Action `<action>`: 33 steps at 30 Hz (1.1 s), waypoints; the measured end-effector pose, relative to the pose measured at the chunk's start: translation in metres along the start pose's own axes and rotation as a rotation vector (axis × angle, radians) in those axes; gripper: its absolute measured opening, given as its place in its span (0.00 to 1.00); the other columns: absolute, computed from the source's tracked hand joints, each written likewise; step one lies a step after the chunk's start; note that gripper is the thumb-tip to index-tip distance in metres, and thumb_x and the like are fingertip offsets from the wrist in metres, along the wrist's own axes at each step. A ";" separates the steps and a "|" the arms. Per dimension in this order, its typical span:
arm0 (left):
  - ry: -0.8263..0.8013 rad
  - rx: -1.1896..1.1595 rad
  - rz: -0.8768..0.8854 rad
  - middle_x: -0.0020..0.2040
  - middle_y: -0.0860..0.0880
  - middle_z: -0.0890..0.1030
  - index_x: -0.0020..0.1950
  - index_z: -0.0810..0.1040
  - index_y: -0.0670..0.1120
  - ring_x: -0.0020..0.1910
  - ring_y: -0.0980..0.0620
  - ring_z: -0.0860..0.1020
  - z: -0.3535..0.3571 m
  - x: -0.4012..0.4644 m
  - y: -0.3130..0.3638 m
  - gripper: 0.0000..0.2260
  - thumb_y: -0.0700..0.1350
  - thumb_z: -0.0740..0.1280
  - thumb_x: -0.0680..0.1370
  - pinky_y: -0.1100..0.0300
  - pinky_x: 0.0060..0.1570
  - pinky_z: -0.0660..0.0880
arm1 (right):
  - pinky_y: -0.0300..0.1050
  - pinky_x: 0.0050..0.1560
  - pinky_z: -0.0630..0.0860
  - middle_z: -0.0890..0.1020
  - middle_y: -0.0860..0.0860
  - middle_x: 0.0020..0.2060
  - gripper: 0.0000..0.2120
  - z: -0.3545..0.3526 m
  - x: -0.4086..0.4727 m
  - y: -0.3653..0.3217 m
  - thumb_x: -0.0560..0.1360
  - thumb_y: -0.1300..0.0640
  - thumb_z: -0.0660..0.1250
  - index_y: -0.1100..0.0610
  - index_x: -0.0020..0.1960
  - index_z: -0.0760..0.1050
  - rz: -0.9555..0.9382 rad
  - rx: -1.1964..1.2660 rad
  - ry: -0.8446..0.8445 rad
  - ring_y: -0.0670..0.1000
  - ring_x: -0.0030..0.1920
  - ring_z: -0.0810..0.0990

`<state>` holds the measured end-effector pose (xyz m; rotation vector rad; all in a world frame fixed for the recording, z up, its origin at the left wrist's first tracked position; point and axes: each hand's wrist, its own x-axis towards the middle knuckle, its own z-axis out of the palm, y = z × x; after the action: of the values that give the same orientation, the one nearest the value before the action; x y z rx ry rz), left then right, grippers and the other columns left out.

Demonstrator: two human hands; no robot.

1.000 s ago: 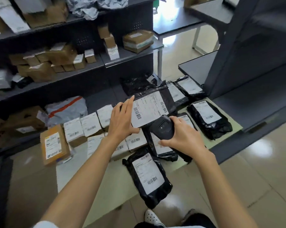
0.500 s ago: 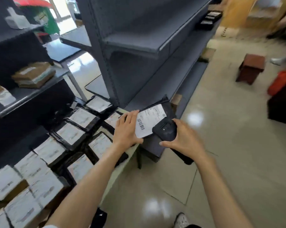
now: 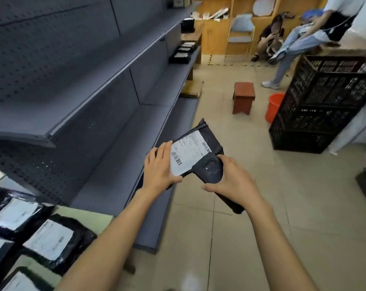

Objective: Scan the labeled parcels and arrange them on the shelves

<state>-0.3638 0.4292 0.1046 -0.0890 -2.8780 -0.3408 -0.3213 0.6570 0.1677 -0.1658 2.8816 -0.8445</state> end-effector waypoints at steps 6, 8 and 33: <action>0.048 -0.012 0.079 0.71 0.50 0.66 0.77 0.57 0.48 0.65 0.44 0.66 0.028 0.132 0.014 0.51 0.64 0.74 0.59 0.48 0.65 0.66 | 0.53 0.56 0.76 0.74 0.46 0.62 0.41 -0.039 0.113 0.024 0.62 0.38 0.77 0.49 0.70 0.66 0.011 0.024 0.055 0.53 0.58 0.78; 0.058 -0.013 0.097 0.71 0.49 0.66 0.77 0.57 0.47 0.64 0.44 0.66 0.038 0.186 0.015 0.52 0.64 0.74 0.59 0.48 0.64 0.66 | 0.53 0.56 0.76 0.74 0.46 0.62 0.42 -0.051 0.161 0.033 0.62 0.37 0.77 0.48 0.70 0.67 0.021 0.028 0.066 0.52 0.59 0.77; -0.076 -0.034 0.197 0.72 0.50 0.65 0.76 0.57 0.49 0.66 0.44 0.64 0.241 0.841 0.064 0.51 0.61 0.75 0.59 0.48 0.65 0.64 | 0.55 0.52 0.79 0.78 0.42 0.52 0.37 -0.197 0.799 0.203 0.54 0.32 0.73 0.43 0.60 0.70 0.147 0.171 0.120 0.49 0.50 0.79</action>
<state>-1.2291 0.5754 0.0981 -0.3964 -2.9053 -0.3550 -1.1534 0.8169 0.1437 0.1173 2.8662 -1.1001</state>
